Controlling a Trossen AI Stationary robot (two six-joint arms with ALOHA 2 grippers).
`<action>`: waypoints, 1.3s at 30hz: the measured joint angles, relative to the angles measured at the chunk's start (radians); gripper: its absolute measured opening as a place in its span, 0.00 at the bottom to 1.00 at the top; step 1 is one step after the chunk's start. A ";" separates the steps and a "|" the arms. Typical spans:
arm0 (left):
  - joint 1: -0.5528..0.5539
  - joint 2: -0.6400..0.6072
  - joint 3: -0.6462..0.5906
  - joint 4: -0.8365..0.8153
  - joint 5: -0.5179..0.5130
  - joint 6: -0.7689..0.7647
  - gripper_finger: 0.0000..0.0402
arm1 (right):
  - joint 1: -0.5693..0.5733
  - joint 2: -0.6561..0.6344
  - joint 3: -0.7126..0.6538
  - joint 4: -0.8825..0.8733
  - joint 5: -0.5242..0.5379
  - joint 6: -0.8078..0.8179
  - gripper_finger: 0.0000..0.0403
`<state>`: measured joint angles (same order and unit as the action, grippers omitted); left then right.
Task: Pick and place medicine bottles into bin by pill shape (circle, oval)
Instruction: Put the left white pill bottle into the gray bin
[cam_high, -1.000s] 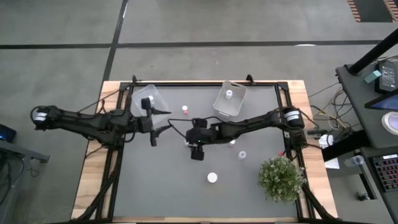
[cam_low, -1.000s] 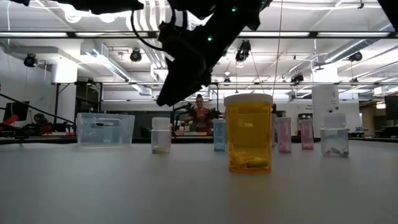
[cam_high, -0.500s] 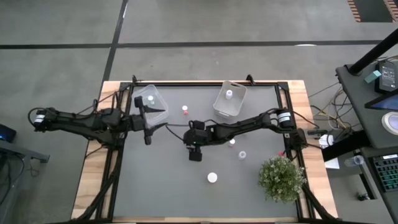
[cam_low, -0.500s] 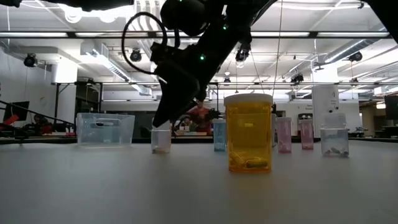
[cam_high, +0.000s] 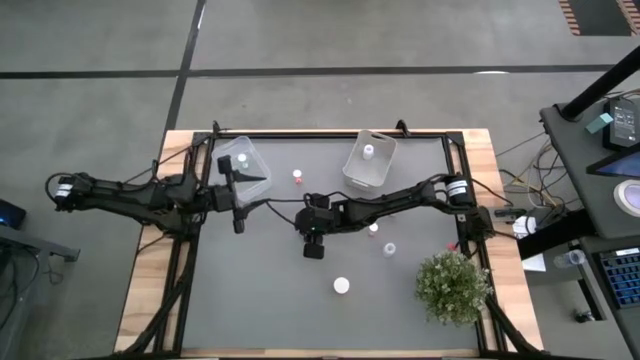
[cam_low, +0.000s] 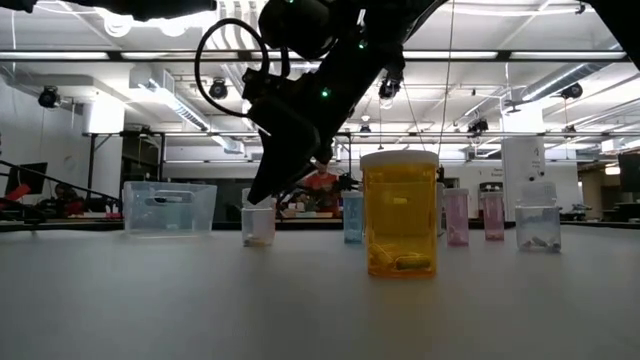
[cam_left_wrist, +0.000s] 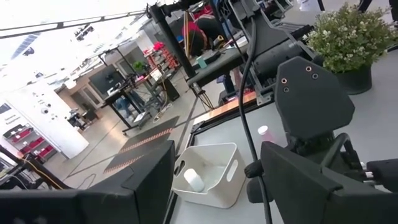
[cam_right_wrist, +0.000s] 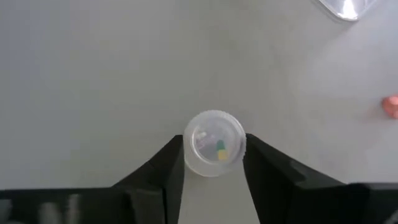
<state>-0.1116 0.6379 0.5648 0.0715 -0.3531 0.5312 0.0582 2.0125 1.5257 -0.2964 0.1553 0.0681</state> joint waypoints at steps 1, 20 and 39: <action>0.000 0.002 0.000 0.001 0.000 0.000 0.56 | 0.000 0.000 0.000 0.000 0.000 0.001 0.33; 0.000 0.007 0.000 0.006 0.000 0.000 0.56 | -0.115 -0.218 0.002 -0.173 0.006 0.000 0.35; 0.000 0.009 0.000 0.005 0.000 0.004 0.56 | -0.488 -0.553 -0.416 -0.182 0.115 0.303 0.36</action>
<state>-0.1119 0.6468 0.5648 0.0766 -0.3530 0.5351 -0.4293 1.4591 1.1102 -0.4782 0.2699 0.3715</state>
